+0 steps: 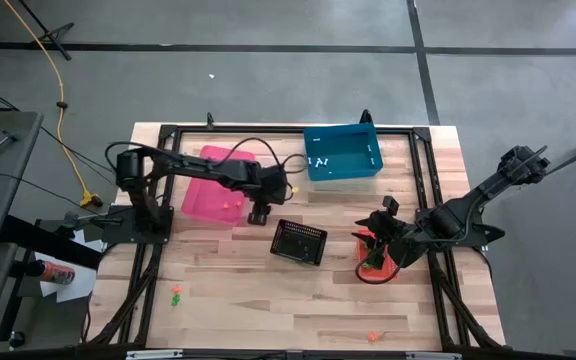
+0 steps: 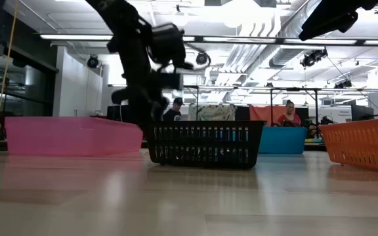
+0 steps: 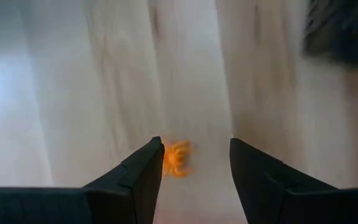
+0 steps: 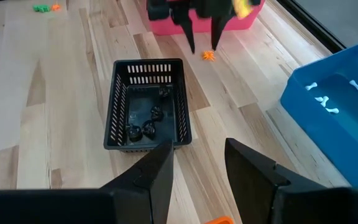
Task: Sort Halloween decoration
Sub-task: Put the orange spider toy into the pink bin
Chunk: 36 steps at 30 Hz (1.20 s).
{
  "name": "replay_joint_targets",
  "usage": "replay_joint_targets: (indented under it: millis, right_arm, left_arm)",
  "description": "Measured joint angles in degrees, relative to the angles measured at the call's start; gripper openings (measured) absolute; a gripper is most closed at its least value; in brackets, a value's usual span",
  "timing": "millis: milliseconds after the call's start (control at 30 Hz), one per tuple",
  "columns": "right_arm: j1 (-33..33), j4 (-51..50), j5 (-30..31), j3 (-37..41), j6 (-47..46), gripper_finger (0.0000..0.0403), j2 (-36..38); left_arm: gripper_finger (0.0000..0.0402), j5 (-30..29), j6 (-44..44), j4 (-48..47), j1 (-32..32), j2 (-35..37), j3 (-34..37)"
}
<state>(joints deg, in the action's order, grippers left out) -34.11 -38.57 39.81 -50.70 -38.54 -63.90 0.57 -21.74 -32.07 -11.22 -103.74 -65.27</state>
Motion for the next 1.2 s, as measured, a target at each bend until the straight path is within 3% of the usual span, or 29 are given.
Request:
replay_joint_targets:
  millis: [133,533,667,867,1200]
  right_arm:
    - [0.0,0.0,0.0,0.0,0.0,0.0139,0.0]
    - [0.0,-0.2,-0.2,0.0,0.0,0.0139,0.0]
    - [0.0,-0.2,-0.2,0.0,-0.1,0.0139,0.0]
    - [0.0,-0.2,-0.2,0.0,-0.1,0.0139,0.0]
    - [0.0,-0.2,-0.2,0.0,-0.1,0.0139,0.0]
  left_arm:
    - [0.0171,-3.4,-1.8,-0.5,0.0,-2.9,0.0]
    - [0.0166,-3.6,-1.5,0.0,0.0,-5.2,-0.2]
    - [0.0125,-3.5,-1.4,-0.7,0.0,-5.0,-0.1]
    - [0.0011,-3.6,0.7,-1.0,0.0,-5.0,-0.1]
    - [0.0001,-5.5,0.1,-5.0,1.1,-5.2,-3.3]
